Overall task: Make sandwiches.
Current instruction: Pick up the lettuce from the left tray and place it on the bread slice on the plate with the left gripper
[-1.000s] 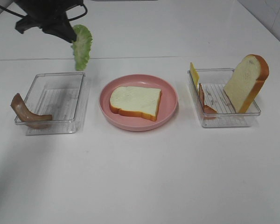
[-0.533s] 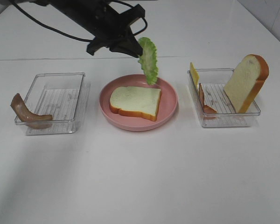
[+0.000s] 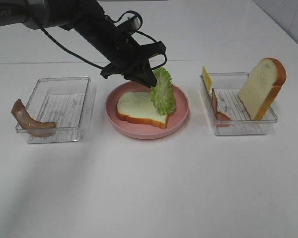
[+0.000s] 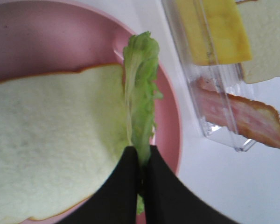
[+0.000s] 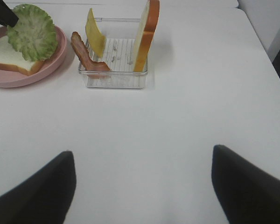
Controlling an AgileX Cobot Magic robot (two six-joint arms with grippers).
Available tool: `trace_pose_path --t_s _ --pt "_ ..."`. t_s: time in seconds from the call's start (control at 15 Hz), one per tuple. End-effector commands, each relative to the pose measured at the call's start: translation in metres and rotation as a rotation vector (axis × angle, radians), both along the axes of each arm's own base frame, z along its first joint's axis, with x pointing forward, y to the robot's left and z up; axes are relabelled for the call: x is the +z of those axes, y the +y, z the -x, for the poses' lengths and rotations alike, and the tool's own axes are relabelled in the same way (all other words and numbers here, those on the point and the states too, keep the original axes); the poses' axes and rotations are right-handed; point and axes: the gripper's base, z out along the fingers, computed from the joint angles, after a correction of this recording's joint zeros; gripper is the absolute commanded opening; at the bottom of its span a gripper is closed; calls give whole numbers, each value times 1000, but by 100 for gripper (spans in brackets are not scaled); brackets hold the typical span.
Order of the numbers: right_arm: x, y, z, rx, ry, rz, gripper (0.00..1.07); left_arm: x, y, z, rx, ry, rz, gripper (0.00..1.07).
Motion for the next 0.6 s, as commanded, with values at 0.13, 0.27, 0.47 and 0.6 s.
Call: trace_pose_path --t_s 0.13,0.27,0.47,0.6 --pt "1 0 1 -4 -22 6 76 -6 11 -2 29 -7 -121 1" --pt "1 0 1 -4 -22 6 76 -7 14 -3 18 -24 -162 18" --pt "1 0 1 -4 -22 6 76 -1 15 -2 6 -29 -169 71" --pt "1 0 1 -4 -22 6 76 8 19 -2 -8 -77 -214 80"
